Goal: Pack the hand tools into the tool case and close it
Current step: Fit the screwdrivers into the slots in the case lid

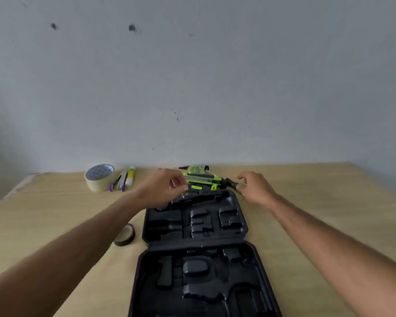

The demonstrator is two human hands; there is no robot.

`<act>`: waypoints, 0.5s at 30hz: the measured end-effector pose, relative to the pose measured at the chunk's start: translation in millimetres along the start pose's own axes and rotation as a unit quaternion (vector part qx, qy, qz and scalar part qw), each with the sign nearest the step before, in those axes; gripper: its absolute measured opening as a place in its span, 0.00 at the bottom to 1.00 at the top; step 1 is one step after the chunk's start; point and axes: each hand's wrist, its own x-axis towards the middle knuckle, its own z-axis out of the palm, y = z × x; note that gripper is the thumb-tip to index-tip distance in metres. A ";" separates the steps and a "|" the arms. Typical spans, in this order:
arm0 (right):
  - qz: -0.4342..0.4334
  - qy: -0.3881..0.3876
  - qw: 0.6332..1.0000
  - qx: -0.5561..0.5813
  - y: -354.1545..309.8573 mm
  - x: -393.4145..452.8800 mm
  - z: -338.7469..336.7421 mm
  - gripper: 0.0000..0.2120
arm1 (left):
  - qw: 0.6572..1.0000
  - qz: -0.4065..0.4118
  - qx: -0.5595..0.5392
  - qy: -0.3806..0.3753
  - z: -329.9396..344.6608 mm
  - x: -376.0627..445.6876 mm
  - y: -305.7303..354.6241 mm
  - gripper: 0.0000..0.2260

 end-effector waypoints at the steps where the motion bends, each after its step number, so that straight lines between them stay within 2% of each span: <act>1: 0.010 0.005 1.000 0.000 7.1 1.9 5.9 0.19 | 1.000 0.009 -0.004 0.000 9.1 -1.3 -2.7 0.01; 6: 0.012 0.066 0.998 0.015 21.0 0.5 21.1 0.08 | 1.000 0.017 0.008 0.020 30.7 -15.4 1.7 0.01; 12: 0.043 0.120 0.989 0.081 27.0 -30.5 26.7 0.12 | 0.999 0.026 0.038 0.029 41.9 -53.7 20.1 0.02; 15: 0.000 0.143 0.980 0.138 16.1 -46.5 16.6 0.10 | 0.996 0.036 0.047 0.062 39.3 -57.0 24.0 0.02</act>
